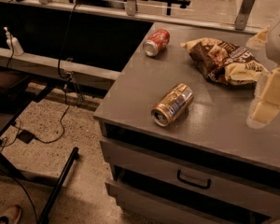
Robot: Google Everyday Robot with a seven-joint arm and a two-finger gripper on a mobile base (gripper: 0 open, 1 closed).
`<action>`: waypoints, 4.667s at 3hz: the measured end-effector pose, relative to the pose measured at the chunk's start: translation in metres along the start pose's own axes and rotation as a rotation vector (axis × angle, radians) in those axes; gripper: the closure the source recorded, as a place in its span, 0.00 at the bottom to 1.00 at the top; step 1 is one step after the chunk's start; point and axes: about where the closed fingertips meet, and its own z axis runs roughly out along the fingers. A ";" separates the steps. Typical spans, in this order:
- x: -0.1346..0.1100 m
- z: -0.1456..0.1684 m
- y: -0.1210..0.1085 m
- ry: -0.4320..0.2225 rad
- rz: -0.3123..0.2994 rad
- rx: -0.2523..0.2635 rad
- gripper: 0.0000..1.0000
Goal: Pick coke can
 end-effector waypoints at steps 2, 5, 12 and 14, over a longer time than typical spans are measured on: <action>-0.026 0.014 -0.044 -0.054 -0.002 0.020 0.00; -0.113 0.068 -0.196 -0.318 0.088 0.085 0.00; -0.197 0.225 -0.284 -0.488 0.110 0.022 0.00; -0.193 0.244 -0.285 -0.459 0.194 -0.024 0.03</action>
Offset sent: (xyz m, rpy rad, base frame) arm 0.0991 0.0292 0.0034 0.0879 -0.0471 0.0271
